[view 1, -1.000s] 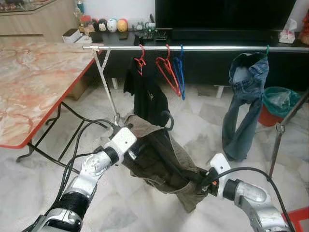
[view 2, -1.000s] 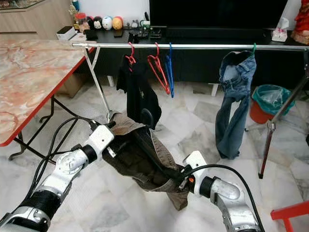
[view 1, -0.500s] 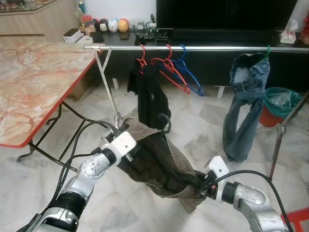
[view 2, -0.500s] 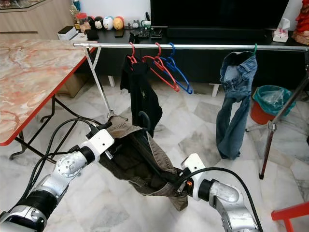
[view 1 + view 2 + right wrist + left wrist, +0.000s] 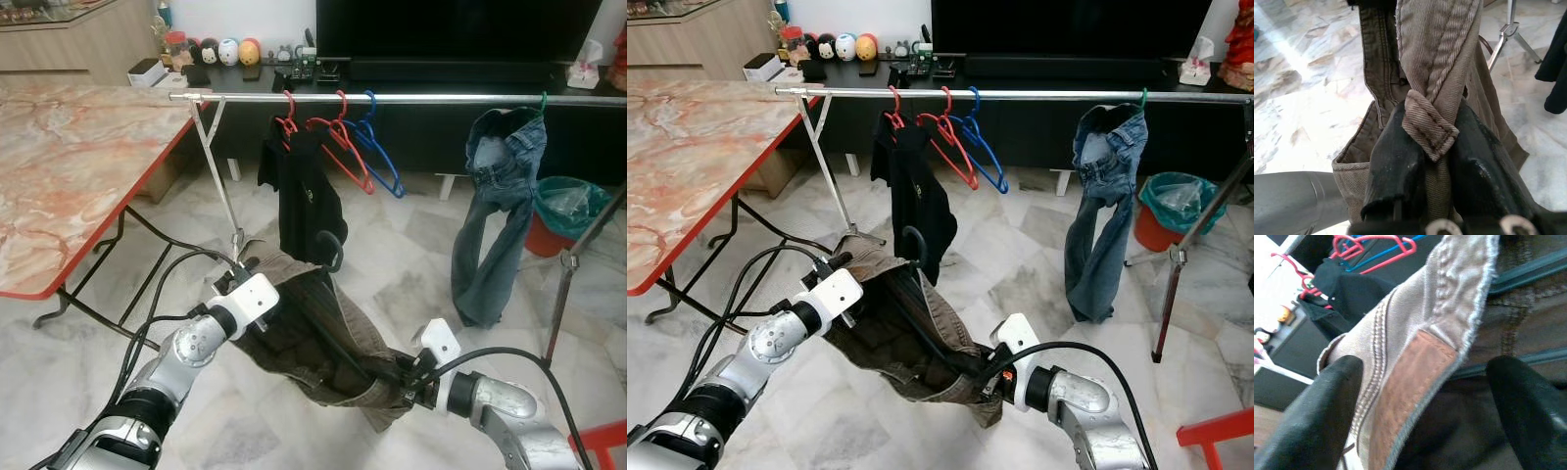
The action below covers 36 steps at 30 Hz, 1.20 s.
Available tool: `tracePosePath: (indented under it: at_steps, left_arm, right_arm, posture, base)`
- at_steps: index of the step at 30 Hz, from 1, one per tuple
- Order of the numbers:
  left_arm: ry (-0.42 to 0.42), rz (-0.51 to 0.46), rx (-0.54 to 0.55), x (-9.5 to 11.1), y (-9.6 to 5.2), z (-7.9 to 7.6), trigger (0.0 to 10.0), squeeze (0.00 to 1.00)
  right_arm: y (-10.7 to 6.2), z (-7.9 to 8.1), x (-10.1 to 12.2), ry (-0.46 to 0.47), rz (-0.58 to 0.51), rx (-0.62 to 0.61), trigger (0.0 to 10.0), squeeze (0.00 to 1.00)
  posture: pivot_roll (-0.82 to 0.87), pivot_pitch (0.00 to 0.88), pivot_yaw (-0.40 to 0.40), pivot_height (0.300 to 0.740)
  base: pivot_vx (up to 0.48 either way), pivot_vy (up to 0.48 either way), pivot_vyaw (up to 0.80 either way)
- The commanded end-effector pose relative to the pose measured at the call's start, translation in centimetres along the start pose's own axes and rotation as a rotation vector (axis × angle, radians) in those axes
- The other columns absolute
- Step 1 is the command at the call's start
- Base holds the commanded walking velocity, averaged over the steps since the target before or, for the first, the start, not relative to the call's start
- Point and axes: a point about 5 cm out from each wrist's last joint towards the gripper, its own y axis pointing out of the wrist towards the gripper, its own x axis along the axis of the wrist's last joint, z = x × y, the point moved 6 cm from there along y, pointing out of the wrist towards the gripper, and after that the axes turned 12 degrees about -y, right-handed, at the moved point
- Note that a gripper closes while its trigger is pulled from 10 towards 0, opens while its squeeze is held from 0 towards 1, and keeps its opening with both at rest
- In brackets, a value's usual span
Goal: Hang hanger
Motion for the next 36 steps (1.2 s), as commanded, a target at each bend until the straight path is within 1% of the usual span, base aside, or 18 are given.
tracePosePath:
  at_steps: [1, 2, 3, 5, 10, 16, 20, 23, 36]
  left_arm:
    - [0.031, 0.009, 0.009, -0.1, 0.0, 0.5, 0.0, 0.00]
    - [0.031, 0.009, 0.009, -0.1, 0.0, 0.5, 0.0, 0.00]
    - [0.038, 0.009, 0.036, -0.1, 0.1, 1.0, 0.0, 0.00]
    - [0.041, 0.007, 0.054, 0.0, 0.1, 1.3, 0.0, 0.00]
    - [0.044, 0.008, 0.068, 0.0, 0.0, 1.8, 0.0, 0.00]
    - [0.047, 0.009, 0.075, -0.1, -0.1, 2.1, 0.0, 0.00]
    - [0.049, 0.004, 0.076, 0.1, -0.1, 2.2, 0.0, 0.00]
    - [0.052, 0.001, 0.078, 0.2, 0.0, 2.4, 0.0, 0.00]
    - [0.053, 0.000, 0.084, 0.5, 0.0, 2.9, 0.0, 0.00]
  right_arm:
    - [0.3, 0.3, 2.2, -0.038, -0.081, 0.025, 10.0, 0.00]
    - [0.3, 0.3, 2.2, -0.038, -0.081, 0.025, 10.0, 0.00]
    - [0.3, 0.4, 2.1, -0.037, -0.077, 0.030, 10.0, 0.00]
    - [0.3, 0.5, 2.0, -0.037, -0.071, 0.036, 10.0, 0.00]
    - [0.4, 0.7, 1.7, -0.037, -0.058, 0.044, 10.0, 0.00]
    - [0.3, 0.7, 1.5, -0.034, -0.047, 0.038, 10.0, 0.00]
    - [0.0, 0.5, 1.2, -0.039, -0.031, 0.036, 10.0, 0.00]
    - [-0.4, 0.3, 0.6, -0.051, 0.001, 0.028, 10.0, 0.00]
    - [-0.9, 0.2, -0.1, -0.059, 0.034, 0.031, 10.0, 0.00]
  posture:
    - [0.05, 0.036, 0.073, 0.740]
    - [0.05, 0.036, 0.073, 0.740]
    - [0.05, 0.038, 0.073, 0.740]
    - [0.05, 0.038, 0.073, 0.740]
    - [0.05, 0.047, 0.076, 0.740]
    - [0.06, 0.048, 0.078, 0.740]
    - [0.06, 0.048, 0.081, 0.740]
    - [0.06, 0.047, 0.082, 0.740]
    - [0.06, 0.048, 0.085, 0.740]
  base:
    - [0.000, 0.000, 0.00]
    - [0.000, 0.000, 0.00]
    - [0.000, 0.000, 0.00]
    - [0.000, 0.000, 0.00]
    - [0.000, 0.000, 0.00]
    - [0.000, 0.000, 0.00]
    - [0.000, 0.000, 0.00]
    - [0.000, 0.000, 0.00]
    - [0.000, 0.000, 0.00]
